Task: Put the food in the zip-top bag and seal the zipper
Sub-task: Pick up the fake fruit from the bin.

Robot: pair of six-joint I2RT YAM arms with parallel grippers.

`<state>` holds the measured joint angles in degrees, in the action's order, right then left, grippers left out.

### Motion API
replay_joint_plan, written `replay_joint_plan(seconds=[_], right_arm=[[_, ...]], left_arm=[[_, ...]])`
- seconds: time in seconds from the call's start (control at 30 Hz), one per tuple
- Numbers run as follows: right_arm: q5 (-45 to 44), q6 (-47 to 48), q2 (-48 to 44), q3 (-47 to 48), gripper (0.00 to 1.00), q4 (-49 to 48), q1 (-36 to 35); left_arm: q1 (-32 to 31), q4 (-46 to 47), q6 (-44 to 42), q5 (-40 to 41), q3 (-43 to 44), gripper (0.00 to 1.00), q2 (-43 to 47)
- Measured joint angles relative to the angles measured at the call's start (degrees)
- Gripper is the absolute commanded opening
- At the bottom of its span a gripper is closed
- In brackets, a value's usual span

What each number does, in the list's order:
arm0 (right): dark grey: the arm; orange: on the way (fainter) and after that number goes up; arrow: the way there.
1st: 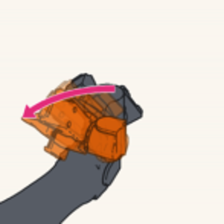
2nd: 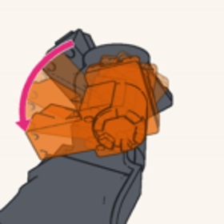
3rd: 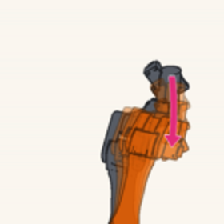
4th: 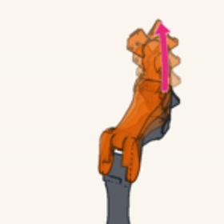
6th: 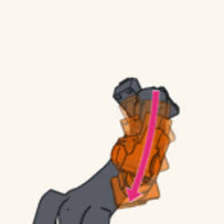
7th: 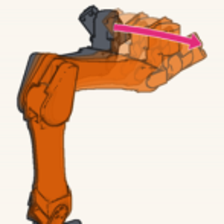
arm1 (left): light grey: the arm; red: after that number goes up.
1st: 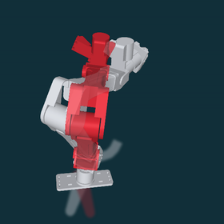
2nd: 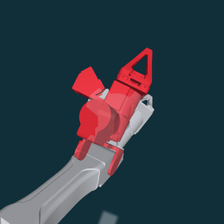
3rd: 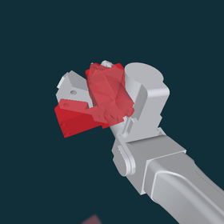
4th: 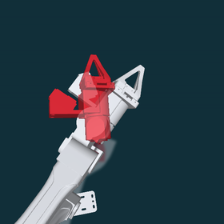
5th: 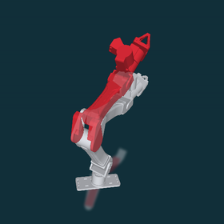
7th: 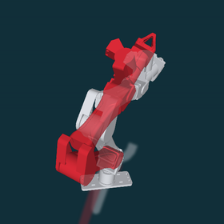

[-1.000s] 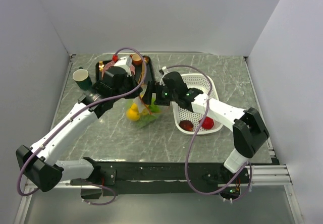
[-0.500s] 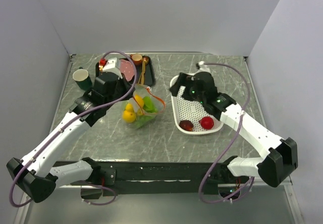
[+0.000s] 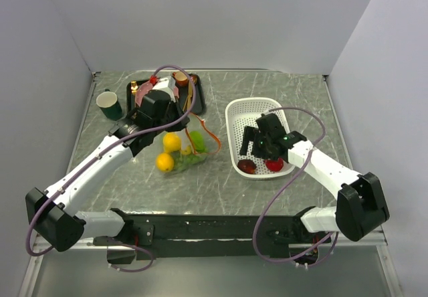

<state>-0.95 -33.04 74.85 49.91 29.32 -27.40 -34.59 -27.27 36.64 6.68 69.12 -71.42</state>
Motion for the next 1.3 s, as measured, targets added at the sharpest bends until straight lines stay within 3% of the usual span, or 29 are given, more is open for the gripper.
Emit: replay_joint_plan(seconds=[0.57,0.7,0.93,1.3], right_arm=[[6.54,7.34,8.96,2.56,0.89,5.01,-0.59],[7.08,8.04,11.02,3.15,0.74,4.83,-0.59],[7.23,8.22,11.54,3.54,0.59,4.02,-0.59],[1.25,6.49,12.13,9.27,0.59,0.26,-0.39]], left_arm=[[0.00,0.02,-0.02,-0.33,0.02,0.01,-0.79],[0.00,0.00,0.02,0.07,0.00,0.01,-1.07],[0.00,0.00,0.02,1.60,0.00,0.01,-0.96],[0.00,-0.02,0.00,1.81,0.00,0.01,-0.70]])
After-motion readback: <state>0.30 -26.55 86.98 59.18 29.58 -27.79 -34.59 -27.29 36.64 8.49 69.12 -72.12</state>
